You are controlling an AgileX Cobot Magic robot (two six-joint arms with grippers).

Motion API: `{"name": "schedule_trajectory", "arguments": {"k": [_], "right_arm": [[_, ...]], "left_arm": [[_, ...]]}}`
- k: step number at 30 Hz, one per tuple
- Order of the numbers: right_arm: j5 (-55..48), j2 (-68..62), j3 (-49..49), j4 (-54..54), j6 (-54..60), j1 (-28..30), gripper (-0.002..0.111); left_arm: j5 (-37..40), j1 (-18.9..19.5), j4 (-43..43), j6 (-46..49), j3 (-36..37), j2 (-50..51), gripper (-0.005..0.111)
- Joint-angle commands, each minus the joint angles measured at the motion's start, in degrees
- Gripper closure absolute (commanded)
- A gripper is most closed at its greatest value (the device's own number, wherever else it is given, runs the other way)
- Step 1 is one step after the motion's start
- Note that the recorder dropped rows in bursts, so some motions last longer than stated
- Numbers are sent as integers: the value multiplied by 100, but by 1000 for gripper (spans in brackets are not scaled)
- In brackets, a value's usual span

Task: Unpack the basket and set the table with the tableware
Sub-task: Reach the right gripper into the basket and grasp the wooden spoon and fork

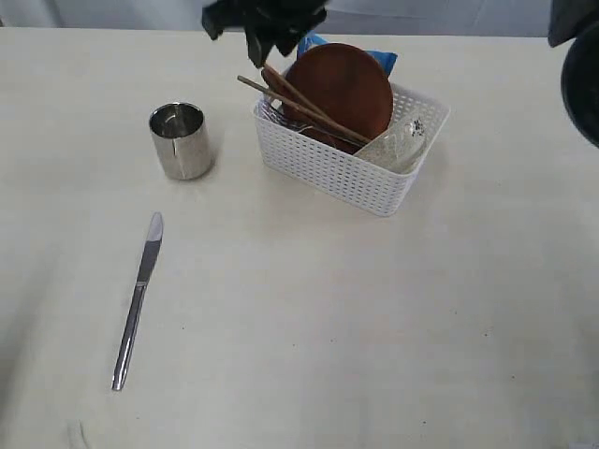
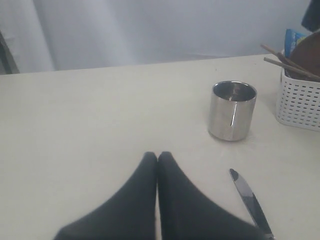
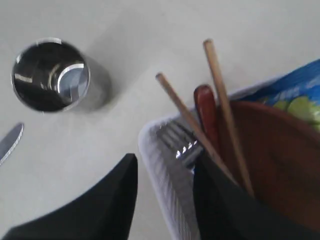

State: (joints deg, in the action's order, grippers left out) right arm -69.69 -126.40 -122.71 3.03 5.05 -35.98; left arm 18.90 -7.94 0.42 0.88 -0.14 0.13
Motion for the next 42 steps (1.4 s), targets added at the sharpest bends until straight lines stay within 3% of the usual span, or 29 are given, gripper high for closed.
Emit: {"name": "schedule_trajectory", "arguments": {"k": [1,7,25,30,34,42], "right_arm": [[-27,98,697,53,557,54,77],[353,41,985,-15,614,54,77],[199,-324,985,-492,651,54,77],[287,-52,985,-1471,339,54,76],[287,-183,985,-1362,310,54,58],[410,-396,985,-1349,310,54,58]], "left_arm": [[-50,-43,-9,-26,14,-13,107],[-50,-43,-9,-26,14,-13,107],[-50,-43,-9,-26,14,-13,107],[-50,-43,-9,-26,14,-13,107],[-50,-43,-9,-26,14,-13,107],[-50,-43,-9,-26,14,-13,107]]}}
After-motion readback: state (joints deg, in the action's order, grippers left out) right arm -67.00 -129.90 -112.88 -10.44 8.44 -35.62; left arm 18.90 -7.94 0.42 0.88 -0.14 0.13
